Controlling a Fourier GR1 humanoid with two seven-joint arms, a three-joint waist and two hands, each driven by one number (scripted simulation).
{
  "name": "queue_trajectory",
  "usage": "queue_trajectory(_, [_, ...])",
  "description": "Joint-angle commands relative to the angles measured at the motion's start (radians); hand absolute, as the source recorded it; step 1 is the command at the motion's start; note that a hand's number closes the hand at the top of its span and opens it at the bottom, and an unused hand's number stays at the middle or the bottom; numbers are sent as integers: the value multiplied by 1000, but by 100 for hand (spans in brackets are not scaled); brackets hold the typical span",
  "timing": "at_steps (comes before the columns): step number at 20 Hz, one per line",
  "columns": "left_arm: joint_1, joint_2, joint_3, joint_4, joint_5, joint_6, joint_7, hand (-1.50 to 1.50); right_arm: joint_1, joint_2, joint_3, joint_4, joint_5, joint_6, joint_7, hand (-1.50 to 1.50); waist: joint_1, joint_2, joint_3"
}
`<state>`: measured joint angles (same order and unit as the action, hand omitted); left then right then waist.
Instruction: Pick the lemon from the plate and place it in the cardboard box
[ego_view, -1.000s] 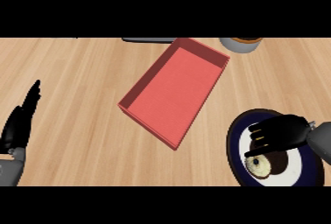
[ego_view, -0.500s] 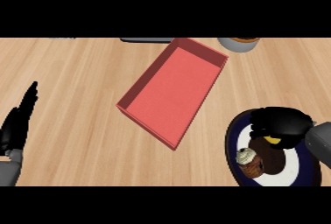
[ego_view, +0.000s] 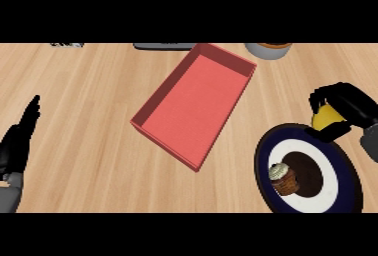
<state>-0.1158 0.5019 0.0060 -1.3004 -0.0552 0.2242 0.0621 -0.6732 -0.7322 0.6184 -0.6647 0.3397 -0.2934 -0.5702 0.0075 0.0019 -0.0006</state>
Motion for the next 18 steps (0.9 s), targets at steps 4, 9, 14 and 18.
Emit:
queue_trajectory(4, [2,-2,28,48,3,-22,-47,0,-102,7,-138,-93,-49,-47,59,150,-6,-3,0])
queue_trajectory(9, [12,24,46,-15,3,-52,3,0,-104,4,-157,-313,-52,54,147,150,-10,-8,0])
queue_trajectory(14, [20,-22,38,12,-20,-29,-36,0,-170,111,-150,-418,-57,166,320,150,-2,-4,-1])
queue_trajectory(18, [26,1,45,-57,-24,-48,17,0,-215,184,-203,-410,-120,245,384,150,6,-4,0])
